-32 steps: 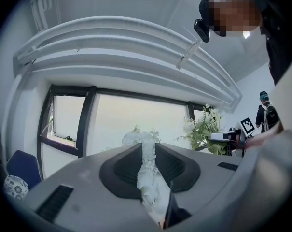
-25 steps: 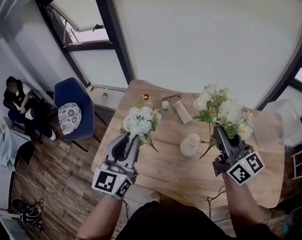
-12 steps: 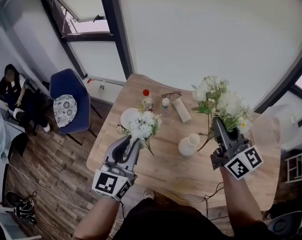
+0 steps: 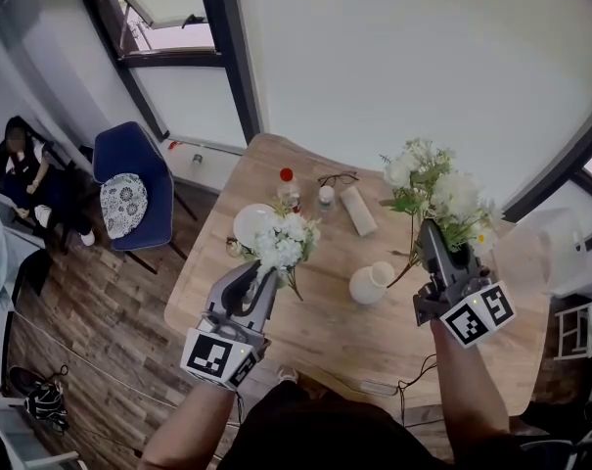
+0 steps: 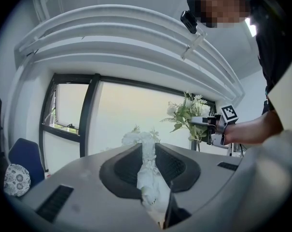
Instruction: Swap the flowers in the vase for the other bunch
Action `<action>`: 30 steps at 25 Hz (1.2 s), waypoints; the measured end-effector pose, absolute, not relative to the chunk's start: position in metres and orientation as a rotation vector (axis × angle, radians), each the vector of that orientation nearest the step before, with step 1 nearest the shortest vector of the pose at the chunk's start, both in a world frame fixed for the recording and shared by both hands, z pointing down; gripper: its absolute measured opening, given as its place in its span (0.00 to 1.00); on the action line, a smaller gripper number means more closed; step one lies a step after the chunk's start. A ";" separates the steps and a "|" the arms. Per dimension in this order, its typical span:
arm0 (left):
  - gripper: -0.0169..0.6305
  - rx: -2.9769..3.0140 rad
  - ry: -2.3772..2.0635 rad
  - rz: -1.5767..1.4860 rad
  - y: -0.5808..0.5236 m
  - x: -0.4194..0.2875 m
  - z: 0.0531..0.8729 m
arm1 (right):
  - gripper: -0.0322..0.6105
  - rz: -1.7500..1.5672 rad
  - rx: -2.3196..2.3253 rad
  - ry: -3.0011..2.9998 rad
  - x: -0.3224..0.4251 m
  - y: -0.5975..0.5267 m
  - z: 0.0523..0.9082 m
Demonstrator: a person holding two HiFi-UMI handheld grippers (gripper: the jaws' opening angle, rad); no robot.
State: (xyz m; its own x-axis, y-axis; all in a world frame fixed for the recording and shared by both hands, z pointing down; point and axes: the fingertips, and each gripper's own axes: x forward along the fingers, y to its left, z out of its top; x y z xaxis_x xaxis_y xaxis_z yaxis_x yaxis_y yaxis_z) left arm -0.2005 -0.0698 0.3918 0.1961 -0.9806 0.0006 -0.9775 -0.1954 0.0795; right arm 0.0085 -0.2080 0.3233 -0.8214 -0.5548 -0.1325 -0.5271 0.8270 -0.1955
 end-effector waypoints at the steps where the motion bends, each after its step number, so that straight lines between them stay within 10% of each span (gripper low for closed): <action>1: 0.15 2.375 -1.951 -0.076 -0.070 -0.200 0.393 | 0.16 -0.225 -0.846 2.823 0.009 -0.209 0.325; 30: 0.15 2.266 -1.961 -0.013 -0.045 -0.197 0.407 | 0.16 -0.214 -0.819 2.821 0.007 -0.220 0.366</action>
State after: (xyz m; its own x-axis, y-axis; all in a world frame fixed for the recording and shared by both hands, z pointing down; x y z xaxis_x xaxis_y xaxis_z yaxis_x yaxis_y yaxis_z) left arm -0.1968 -0.0446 0.4072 0.1481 -0.9851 0.0879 -0.9838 -0.1377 0.1146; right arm 0.0067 -0.2203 0.3659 -0.8277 -0.5416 -0.1465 -0.5133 0.8364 -0.1923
